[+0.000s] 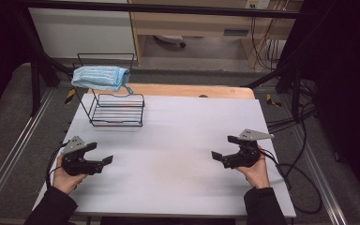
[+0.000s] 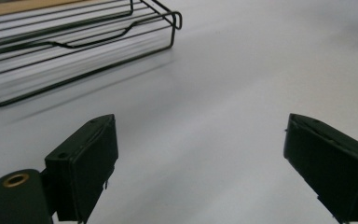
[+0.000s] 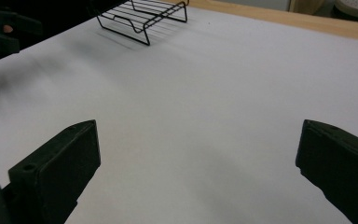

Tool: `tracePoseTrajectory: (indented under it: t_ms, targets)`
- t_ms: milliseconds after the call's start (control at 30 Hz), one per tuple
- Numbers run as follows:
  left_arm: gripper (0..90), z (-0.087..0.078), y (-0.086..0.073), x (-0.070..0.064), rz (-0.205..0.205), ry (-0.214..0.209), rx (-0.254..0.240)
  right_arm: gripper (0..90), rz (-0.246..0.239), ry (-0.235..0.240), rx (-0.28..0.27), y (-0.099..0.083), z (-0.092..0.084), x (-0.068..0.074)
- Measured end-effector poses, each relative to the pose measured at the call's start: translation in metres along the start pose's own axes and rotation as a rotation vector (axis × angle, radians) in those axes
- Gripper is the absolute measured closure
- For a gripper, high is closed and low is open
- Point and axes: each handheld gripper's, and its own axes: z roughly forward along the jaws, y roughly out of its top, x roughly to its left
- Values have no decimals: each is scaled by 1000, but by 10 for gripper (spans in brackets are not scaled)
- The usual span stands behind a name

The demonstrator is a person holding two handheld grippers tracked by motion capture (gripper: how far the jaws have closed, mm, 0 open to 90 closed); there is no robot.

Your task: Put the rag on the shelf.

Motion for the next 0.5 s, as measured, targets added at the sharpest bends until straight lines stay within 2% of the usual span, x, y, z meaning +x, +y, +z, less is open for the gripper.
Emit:
tracePoseTrajectory:
  t_ms: [300, 433, 500]
  targets:
    - [100, 9, -6, -4, 15, -5, 28, 4, 49, 7, 24, -45, -13, -16]
    - [100, 10, -8, -5, 26, -6, 37, 4, 55, 9, 48, -54, -15, -17]
    - [100, 10, -9, -6, 28, -8, 43, 4, 57, 12, 40, -55, -16, -17]
